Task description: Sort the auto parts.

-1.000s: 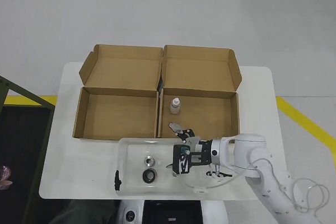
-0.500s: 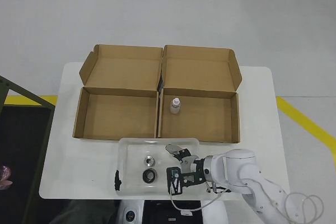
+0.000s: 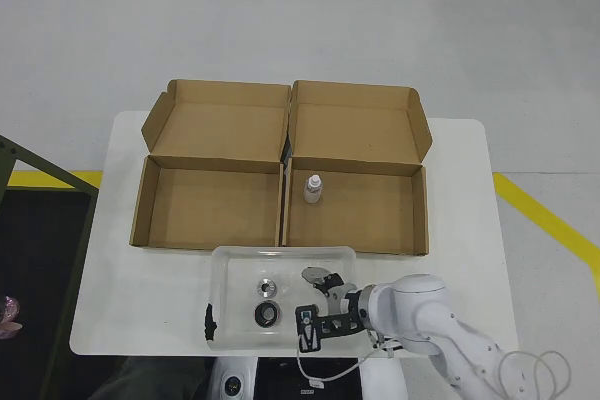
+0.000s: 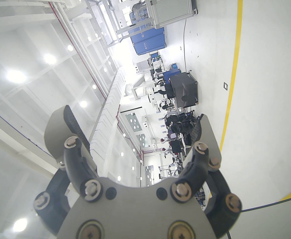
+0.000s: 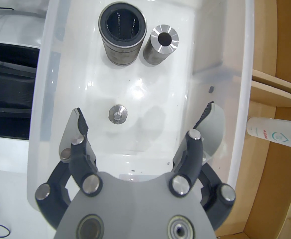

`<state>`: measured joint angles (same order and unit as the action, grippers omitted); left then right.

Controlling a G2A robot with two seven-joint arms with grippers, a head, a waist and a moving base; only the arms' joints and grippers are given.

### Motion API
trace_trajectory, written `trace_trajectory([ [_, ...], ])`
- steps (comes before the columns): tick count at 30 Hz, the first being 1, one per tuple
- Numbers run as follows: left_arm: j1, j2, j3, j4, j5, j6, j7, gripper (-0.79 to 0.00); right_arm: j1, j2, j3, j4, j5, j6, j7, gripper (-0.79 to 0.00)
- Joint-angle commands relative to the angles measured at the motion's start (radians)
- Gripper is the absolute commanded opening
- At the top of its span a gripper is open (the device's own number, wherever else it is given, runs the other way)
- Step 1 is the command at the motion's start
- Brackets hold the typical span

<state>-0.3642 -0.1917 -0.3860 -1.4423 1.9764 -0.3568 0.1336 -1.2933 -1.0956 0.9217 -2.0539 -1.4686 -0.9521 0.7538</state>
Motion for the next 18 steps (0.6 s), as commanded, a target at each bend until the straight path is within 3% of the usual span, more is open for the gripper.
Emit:
trace_trajectory([
  [1, 0.0, 0.0, 0.0, 0.0, 0.0, 0.0, 0.0, 0.0, 0.009, -0.002, -0.016, 0.011, -0.002, 0.005, 0.016, -0.086],
  [13, 0.0, 0.0, 0.0, 0.0, 0.0, 0.0, 0.0, 0.0, 0.061, -0.015, -0.1, 0.054, 0.004, 0.037, 0.112, -0.126],
  [16, 0.0, 0.0, 0.0, 0.0, 0.0, 0.0, 0.0, 0.0, 0.069, -0.017, -0.113, 0.059, 0.007, 0.042, 0.133, -0.219],
  [18, 0.0, 0.0, 0.0, 0.0, 0.0, 0.0, 0.0, 0.0, 0.073, -0.017, -0.12, 0.063, 0.009, 0.042, 0.146, -0.354],
])
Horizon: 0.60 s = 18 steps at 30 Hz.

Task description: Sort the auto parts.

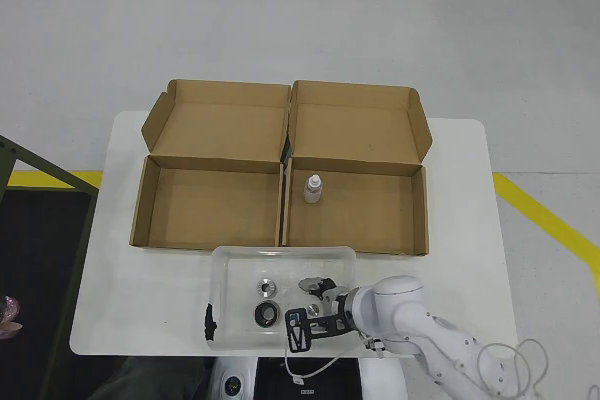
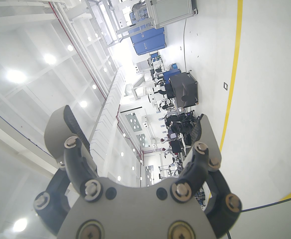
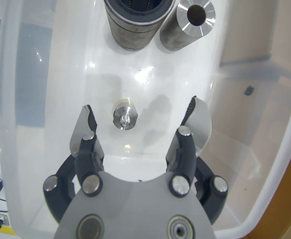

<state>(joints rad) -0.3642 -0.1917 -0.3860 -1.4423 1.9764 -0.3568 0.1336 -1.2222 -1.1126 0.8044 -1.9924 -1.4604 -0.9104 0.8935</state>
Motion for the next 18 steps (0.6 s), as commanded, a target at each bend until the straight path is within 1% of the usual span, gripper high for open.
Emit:
trace_trajectory([
  [1, 0.0, 0.0, 0.0, 0.0, 0.0, 0.0, 0.0, 0.0, 0.003, 0.0, -0.007, 0.004, 0.004, 0.0, 0.012, -0.403],
  [7, 0.0, 0.0, 0.0, 0.0, 0.0, 0.0, 0.0, 0.0, 0.013, 0.002, -0.029, 0.012, 0.009, 0.003, 0.019, -0.456],
  [10, 0.0, 0.0, 0.0, 0.0, 0.0, 0.0, 0.0, 0.0, 0.017, 0.005, -0.036, 0.014, 0.012, 0.007, 0.023, -0.591],
  [12, 0.0, 0.0, 0.0, 0.0, 0.0, 0.0, 0.0, 0.0, 0.02, 0.007, -0.039, 0.015, 0.02, 0.005, 0.022, -0.705],
  [15, 0.0, 0.0, 0.0, 0.0, 0.0, 0.0, 0.0, 0.0, 0.025, 0.012, -0.044, 0.013, 0.024, 0.004, 0.02, -0.782],
  [18, 0.0, 0.0, 0.0, 0.0, 0.0, 0.0, 0.0, 0.0, 0.024, 0.016, -0.045, -0.017, 0.047, -0.006, 0.01, -0.785],
])
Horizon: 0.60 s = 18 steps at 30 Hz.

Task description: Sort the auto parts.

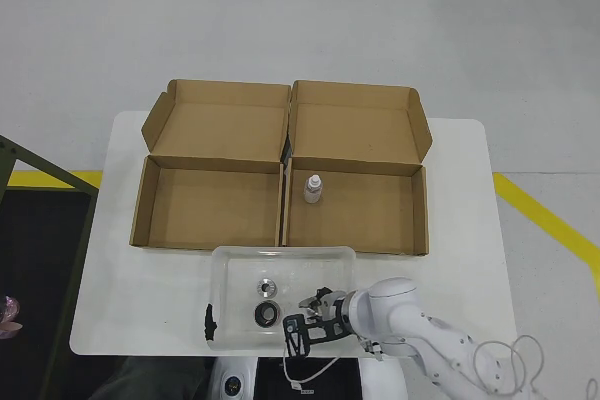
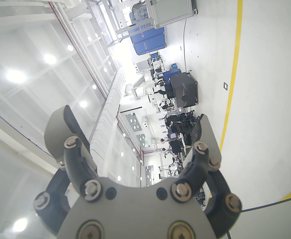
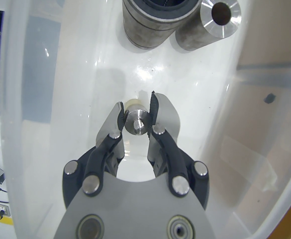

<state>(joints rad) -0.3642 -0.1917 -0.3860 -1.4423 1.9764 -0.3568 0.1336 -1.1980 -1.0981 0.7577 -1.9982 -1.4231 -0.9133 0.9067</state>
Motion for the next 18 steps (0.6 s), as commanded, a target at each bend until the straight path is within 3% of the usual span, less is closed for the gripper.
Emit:
trace_trajectory([
  [1, 0.0, 0.0, 0.0, 0.0, 0.0, 0.0, 0.0, 0.0, -0.001, 0.003, 0.004, -0.021, 0.018, -0.007, -0.007, -0.785],
  [10, 0.0, 0.0, 0.0, 0.0, 0.0, 0.0, 0.0, 0.0, 0.002, 0.017, 0.078, -0.094, 0.019, 0.002, -0.135, -0.785],
  [18, 0.0, 0.0, 0.0, 0.0, 0.0, 0.0, 0.0, 0.0, 0.009, 0.034, 0.165, -0.124, -0.036, -0.044, -0.386, -0.785],
])
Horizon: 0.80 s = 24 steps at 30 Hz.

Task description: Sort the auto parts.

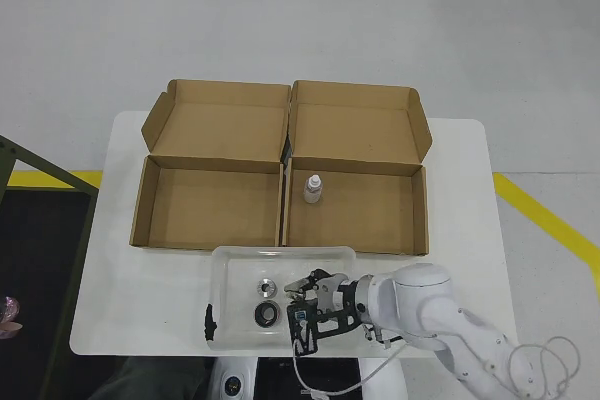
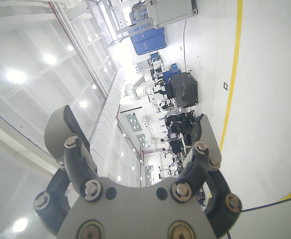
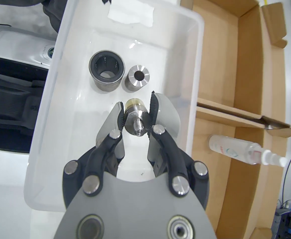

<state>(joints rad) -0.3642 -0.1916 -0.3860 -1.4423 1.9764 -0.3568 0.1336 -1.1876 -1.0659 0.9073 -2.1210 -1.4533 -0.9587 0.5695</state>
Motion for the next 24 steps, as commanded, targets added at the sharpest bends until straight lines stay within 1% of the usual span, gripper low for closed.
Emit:
trace_trajectory([
  [1, 0.0, 0.0, 0.0, 0.0, 0.0, 0.0, 0.0, 0.0, -0.007, 0.005, 0.034, -0.002, -0.006, 0.012, -0.088, -0.785],
  [8, 0.0, 0.0, 0.0, 0.0, 0.0, 0.0, 0.0, 0.0, -0.052, 0.025, 0.164, -0.007, -0.038, 0.048, -0.252, -0.785],
  [13, 0.0, 0.0, 0.0, 0.0, 0.0, 0.0, 0.0, 0.0, -0.073, 0.036, 0.236, -0.002, -0.029, 0.048, -0.322, -0.785],
  [19, 0.0, 0.0, 0.0, 0.0, 0.0, 0.0, 0.0, 0.0, -0.081, 0.042, 0.307, 0.022, 0.023, 0.083, -0.363, -0.785],
  [24, 0.0, 0.0, 0.0, 0.0, 0.0, 0.0, 0.0, 0.0, -0.077, 0.045, 0.361, 0.052, 0.102, 0.124, -0.332, -0.785],
])
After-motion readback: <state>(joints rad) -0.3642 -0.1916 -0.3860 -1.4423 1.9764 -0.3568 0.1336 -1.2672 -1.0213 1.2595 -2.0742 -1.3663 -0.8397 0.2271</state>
